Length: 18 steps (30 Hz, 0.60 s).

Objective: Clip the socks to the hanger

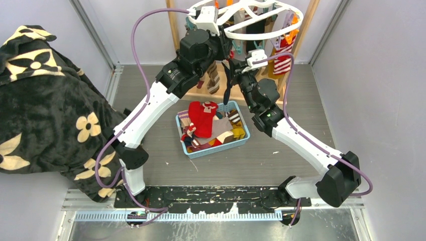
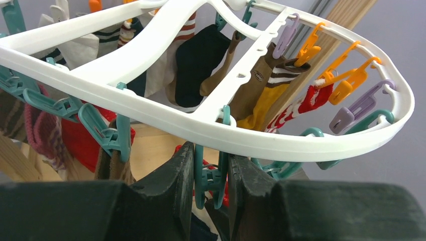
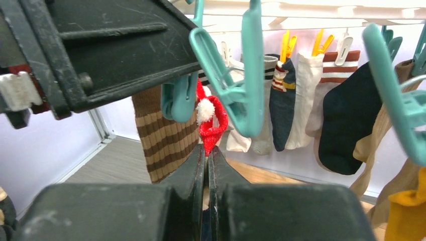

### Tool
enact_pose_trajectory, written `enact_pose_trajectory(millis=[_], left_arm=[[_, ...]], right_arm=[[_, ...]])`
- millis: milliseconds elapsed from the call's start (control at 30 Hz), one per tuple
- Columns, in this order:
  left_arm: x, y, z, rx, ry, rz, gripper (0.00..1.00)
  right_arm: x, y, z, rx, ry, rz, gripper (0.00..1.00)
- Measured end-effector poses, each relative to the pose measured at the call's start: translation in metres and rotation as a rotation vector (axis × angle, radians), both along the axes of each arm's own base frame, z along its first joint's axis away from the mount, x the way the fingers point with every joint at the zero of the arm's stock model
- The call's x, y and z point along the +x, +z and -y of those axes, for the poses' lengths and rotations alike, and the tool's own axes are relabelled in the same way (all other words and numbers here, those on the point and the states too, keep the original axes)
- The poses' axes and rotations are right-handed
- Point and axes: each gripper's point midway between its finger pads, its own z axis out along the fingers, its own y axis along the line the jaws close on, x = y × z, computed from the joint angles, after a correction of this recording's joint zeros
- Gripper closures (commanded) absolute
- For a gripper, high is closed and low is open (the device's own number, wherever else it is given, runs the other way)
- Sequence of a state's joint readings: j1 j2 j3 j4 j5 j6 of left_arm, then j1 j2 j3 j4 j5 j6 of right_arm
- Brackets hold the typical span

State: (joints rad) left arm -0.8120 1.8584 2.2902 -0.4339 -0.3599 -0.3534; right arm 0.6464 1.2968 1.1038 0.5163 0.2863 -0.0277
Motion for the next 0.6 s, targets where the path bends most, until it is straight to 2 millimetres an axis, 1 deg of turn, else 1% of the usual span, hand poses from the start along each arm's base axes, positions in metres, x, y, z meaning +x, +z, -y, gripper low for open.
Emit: enact_pose_trajectory(millis=[400, 600], left_arm=[[0.001, 0.001, 0.001, -0.001, 0.01, 0.008, 0.92], [0.001, 0.0, 0.001, 0.009, 0.011, 0.012, 0.92]], right_arm=[[-0.007, 0.009, -0.011, 0.014, 0.048, 0.015, 0.99], [-0.008, 0.008, -0.017, 0.019, 0.07, 0.011, 0.99]])
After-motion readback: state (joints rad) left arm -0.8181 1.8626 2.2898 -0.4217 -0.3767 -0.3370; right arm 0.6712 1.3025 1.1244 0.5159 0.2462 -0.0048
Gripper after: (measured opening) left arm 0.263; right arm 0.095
